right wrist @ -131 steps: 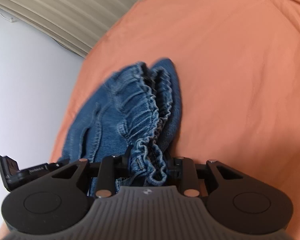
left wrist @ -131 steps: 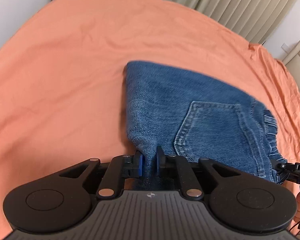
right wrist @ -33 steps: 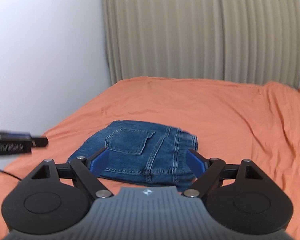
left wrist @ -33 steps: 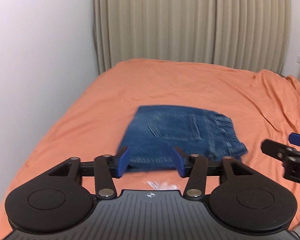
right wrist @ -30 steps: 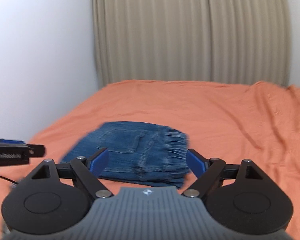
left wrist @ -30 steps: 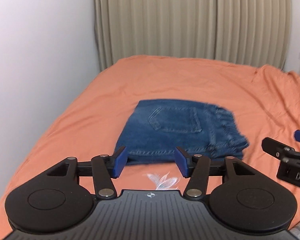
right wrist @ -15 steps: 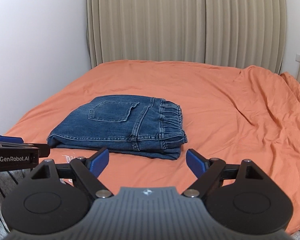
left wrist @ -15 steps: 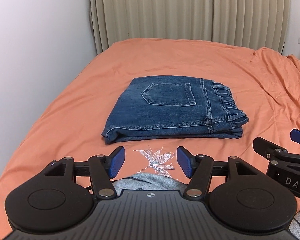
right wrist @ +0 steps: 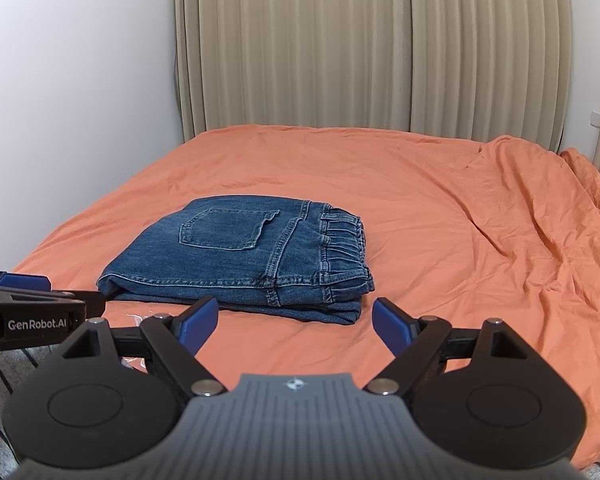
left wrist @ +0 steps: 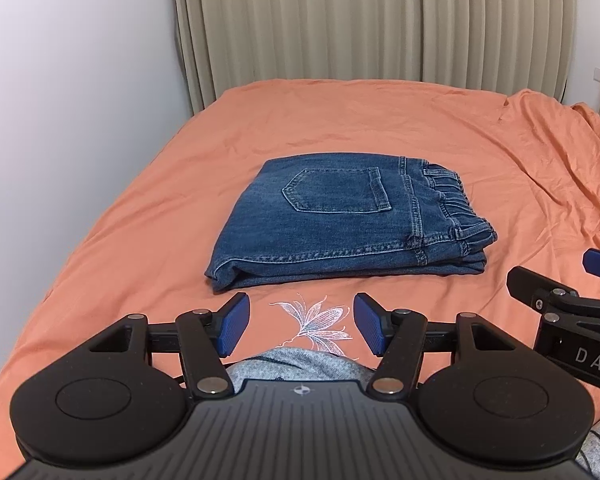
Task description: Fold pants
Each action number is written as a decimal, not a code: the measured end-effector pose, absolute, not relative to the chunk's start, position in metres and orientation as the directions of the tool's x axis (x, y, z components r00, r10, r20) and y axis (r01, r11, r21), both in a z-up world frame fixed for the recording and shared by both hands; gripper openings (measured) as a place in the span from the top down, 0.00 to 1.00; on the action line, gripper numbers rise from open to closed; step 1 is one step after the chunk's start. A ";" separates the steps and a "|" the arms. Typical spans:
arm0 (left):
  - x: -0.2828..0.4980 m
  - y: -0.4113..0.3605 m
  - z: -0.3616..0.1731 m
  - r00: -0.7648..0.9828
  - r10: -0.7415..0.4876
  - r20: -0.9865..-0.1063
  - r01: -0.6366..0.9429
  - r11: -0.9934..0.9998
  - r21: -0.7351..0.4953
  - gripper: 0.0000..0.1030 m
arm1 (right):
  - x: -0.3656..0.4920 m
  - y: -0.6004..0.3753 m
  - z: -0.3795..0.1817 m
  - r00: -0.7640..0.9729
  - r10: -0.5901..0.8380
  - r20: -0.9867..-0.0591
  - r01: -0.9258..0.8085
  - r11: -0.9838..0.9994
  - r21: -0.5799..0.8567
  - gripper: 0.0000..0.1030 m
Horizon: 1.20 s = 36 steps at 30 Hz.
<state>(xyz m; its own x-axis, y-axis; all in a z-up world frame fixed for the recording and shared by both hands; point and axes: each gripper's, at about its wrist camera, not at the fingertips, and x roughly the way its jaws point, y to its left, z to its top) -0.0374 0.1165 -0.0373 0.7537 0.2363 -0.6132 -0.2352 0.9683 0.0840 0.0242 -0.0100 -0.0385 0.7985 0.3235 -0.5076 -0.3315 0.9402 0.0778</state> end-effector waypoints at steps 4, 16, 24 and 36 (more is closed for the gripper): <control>-0.038 0.116 -0.037 0.754 0.234 -0.614 -0.236 0.969 0.080 0.32 | 0.025 -0.011 -0.039 0.798 0.326 -0.507 -0.330 0.940 0.086 0.22; -0.038 0.116 -0.037 0.753 0.234 -0.615 -0.236 0.969 0.080 0.32 | 0.025 -0.012 -0.041 0.795 0.326 -0.511 -0.328 0.941 0.089 0.22; -0.038 0.115 -0.037 0.752 0.229 -0.617 -0.230 0.970 0.081 0.32 | 0.025 -0.012 -0.042 0.797 0.323 -0.510 -0.326 0.941 0.087 0.22; -0.038 0.114 -0.038 0.749 0.231 -0.621 -0.229 0.970 0.084 0.32 | 0.024 -0.013 -0.042 0.797 0.323 -0.511 -0.325 0.941 0.089 0.22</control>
